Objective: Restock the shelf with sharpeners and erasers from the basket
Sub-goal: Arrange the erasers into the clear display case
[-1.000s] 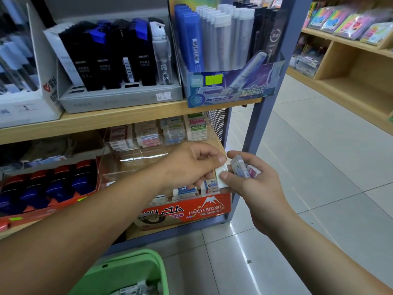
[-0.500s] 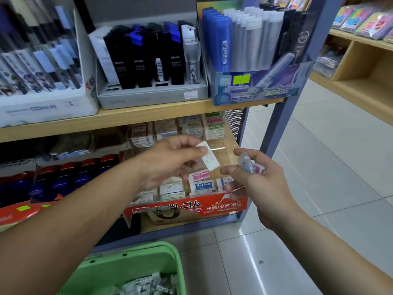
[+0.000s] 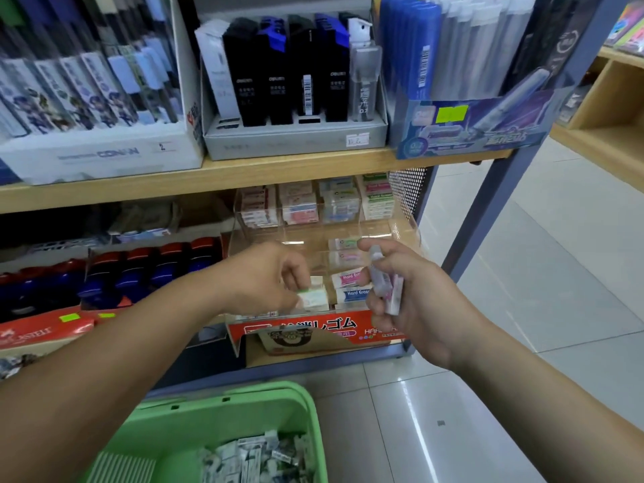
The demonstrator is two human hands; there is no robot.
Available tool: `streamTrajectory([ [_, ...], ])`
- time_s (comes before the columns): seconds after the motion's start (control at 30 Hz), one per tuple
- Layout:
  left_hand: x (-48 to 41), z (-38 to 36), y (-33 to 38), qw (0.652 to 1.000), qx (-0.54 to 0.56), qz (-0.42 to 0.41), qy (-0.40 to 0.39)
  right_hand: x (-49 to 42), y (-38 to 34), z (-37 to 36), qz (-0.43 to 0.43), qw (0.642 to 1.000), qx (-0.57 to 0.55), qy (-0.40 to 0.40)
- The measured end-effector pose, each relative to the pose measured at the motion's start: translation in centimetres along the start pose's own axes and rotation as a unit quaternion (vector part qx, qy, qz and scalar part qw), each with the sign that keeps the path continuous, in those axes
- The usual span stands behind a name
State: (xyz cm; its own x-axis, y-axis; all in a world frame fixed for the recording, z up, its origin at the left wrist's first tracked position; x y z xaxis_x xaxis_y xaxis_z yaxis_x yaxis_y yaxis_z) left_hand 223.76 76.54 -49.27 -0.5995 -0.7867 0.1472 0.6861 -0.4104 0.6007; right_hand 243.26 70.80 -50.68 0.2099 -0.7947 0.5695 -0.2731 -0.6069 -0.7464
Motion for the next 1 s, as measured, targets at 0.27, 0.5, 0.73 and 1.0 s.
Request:
streamTrajectory([
  [0.27, -0.3, -1.6, -1.0, 0.994, -0.105, -0.019, -0.029, -0.8, 0.4, -0.2, 0.016, 0.998, 0.057, 0.036],
  [0.5, -0.5, -1.1, -1.3, 0.996, -0.08, -0.022, 0.028, -0.8, 0.7, -0.2, 0.036, 0.994, 0.095, 0.044],
  [0.73, -0.6, -1.4, -1.5, 0.992, -0.125, -0.033, 0.012, -1.1, 0.7, -0.2, 0.033, 0.995, 0.085, 0.049],
  [1.0, 0.0, -0.4, 0.1, 0.994, -0.018, -0.039, 0.098, -0.8, 0.5, -0.2, 0.056, 0.992, 0.097, 0.055],
])
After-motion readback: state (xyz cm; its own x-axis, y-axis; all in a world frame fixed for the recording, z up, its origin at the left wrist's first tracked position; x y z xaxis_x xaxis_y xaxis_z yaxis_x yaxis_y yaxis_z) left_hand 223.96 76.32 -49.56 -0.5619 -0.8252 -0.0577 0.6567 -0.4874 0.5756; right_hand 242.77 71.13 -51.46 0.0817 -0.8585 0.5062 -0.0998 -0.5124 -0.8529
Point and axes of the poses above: each hand's wrist, its own x-axis away from the middle knuckle, its own z-axis out of the back of the hand, y = z × x, the point moved 6 cm from there along -x, towards the middle knuckle, and after that the axes turned 15 degrees about -z, right-handed, at the moved point
